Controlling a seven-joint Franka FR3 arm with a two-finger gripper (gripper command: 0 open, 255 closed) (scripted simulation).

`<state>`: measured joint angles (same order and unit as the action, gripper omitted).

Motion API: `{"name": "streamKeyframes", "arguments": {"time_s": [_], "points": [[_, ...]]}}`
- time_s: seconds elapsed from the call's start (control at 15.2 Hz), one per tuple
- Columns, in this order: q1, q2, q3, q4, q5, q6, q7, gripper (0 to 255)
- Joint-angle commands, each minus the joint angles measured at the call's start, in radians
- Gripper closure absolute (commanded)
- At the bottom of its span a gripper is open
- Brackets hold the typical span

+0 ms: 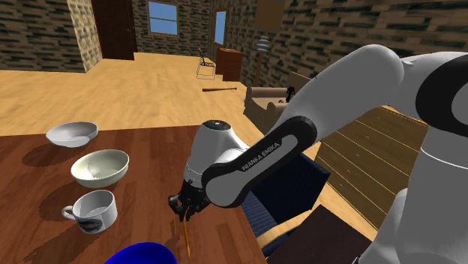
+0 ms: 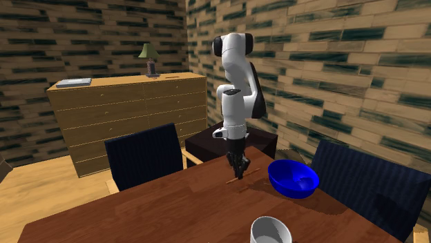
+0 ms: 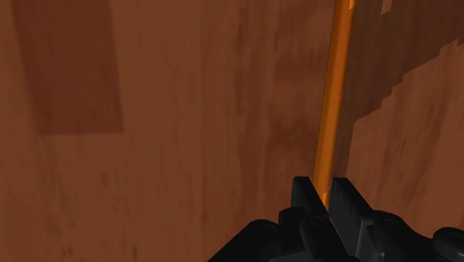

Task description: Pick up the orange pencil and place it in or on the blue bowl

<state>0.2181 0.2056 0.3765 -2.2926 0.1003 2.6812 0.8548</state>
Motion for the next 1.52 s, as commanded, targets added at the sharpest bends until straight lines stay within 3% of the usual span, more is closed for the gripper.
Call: {"name": "streamKeyframes", "arguments": {"time_s": [0.0,1.45], "points": [[-0.004,-0.021,0.004,0.005,0.009,-0.025,-0.005,255],[-0.024,-0.214,0.013,0.101,0.076,-0.306,-0.026,255]]}}
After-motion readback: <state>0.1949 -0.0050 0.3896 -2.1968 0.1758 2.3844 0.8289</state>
